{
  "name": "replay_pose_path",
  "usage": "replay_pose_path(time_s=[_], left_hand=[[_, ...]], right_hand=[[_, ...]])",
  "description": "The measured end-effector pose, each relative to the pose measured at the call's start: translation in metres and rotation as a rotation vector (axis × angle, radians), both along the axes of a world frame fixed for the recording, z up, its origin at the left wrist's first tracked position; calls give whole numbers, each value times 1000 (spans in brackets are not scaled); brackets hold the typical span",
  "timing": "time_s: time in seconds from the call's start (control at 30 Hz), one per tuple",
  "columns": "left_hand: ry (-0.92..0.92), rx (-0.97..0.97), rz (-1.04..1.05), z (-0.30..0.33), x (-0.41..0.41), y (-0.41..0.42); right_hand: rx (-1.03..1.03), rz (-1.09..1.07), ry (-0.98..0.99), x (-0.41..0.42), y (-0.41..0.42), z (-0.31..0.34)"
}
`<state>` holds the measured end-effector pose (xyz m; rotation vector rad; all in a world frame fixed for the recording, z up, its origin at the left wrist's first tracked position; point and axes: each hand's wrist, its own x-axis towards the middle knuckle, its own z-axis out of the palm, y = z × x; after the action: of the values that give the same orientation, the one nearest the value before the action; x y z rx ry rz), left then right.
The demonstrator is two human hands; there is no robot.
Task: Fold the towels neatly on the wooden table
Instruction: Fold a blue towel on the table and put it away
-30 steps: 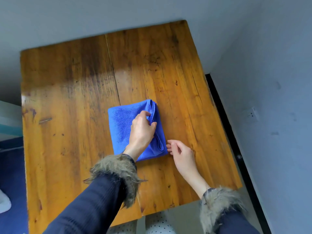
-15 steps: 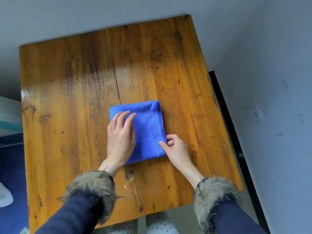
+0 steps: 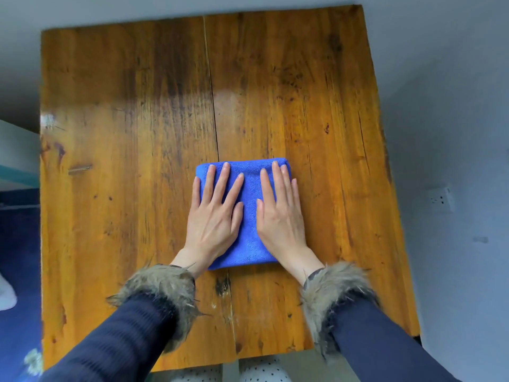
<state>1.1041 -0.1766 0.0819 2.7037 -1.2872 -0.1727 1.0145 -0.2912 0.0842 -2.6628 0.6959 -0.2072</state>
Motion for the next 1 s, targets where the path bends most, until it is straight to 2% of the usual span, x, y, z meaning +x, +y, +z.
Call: replay_pose_path(time_s=[0.17,0.4,0.6,0.83,1.0], left_hand=[[25,-14,36,-9,0,3],[-6,7,19,-11,0,2],[40,40,18,-4,-2,1],[63,32,-47,-3,-32,37],[73,72,-59,-6,-31,34]], right_hand=[[-21,9,52,4,-8,-20],[-59,-14,70,6,-9,-21],[-45,4,135,4,-9,-12],[-37,42,183,-49,10,-9],[-6,31,245,-51,8,-13]])
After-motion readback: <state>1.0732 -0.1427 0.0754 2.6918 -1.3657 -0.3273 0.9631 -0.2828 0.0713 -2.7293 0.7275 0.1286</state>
